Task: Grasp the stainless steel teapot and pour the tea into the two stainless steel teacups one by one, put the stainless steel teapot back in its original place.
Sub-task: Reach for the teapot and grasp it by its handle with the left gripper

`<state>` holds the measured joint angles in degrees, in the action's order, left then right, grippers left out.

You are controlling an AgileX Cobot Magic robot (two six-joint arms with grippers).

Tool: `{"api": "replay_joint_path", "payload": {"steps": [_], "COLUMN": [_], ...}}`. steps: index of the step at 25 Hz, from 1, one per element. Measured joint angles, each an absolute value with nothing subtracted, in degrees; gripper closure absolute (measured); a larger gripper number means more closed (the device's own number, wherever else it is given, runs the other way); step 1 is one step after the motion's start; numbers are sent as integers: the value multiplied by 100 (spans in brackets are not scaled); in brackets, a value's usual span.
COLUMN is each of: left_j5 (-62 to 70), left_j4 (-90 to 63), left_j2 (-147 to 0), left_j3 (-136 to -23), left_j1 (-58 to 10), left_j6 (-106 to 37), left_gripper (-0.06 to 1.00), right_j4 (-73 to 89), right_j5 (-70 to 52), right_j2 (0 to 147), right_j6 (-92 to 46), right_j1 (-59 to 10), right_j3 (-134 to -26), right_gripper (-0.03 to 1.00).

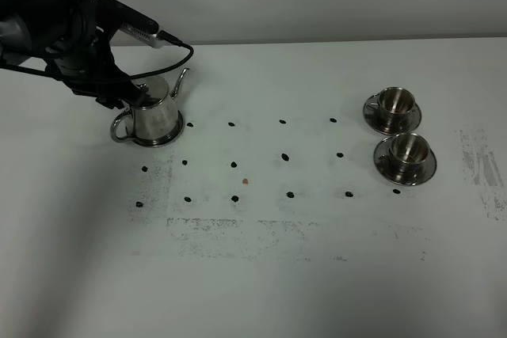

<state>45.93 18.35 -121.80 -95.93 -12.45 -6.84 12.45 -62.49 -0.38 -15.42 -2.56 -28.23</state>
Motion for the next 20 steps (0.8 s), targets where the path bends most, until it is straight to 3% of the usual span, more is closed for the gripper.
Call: {"api": "replay_joint_path", "payload": {"steps": [20], "left_j5": [6112], "left_j4": [763], "left_j2": [-11884], "left_j3": [-9593], "left_j1": [-1385], "left_j6": [-811], "left_gripper": [41], "right_j4": [1245], "right_j5": [-6249], "right_j2": [-38], "right_j6": [-1542], "right_j1": [-256], "right_j3": [-2823], "right_gripper": [56]}}
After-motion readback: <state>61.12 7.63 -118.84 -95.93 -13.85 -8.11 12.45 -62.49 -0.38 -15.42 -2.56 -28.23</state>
